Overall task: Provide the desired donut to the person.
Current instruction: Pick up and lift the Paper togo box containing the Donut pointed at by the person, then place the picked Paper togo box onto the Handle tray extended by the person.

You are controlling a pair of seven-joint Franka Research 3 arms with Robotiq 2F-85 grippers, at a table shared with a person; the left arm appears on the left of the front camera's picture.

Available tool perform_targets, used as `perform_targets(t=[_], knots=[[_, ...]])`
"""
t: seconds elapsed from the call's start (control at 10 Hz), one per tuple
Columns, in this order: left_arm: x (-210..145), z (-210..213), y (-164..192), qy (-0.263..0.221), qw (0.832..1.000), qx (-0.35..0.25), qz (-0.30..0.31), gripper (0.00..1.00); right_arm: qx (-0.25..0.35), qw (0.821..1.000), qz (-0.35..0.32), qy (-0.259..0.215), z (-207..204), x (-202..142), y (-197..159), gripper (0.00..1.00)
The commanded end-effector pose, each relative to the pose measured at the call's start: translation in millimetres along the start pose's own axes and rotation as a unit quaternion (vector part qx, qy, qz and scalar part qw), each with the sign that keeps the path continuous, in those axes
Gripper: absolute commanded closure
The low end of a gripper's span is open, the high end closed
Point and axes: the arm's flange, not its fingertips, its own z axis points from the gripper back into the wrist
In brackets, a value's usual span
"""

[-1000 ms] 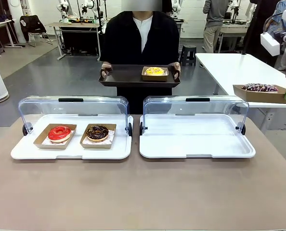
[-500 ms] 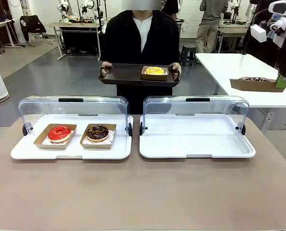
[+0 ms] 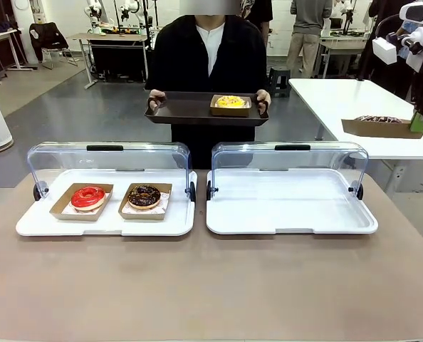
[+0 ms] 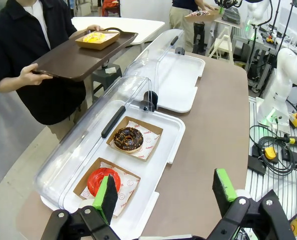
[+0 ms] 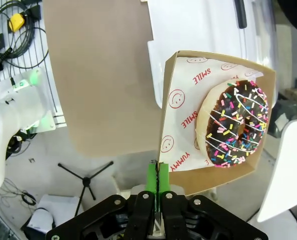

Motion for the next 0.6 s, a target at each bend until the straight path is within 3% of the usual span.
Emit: perform_targets(t=[0.0,0.5], knots=[[1.5,0.5,-0.9,-0.007,1.000,-0.001,0.000,0.00,0.000,1.000,-0.003,-0.001,-3.2,0.0,5.2,1.00],[1.5,0.5,-0.9,-0.007,1.000,-0.001,0.000,0.00,0.000,1.000,-0.003,-0.001,-3.2,0.0,5.2,1.00]])
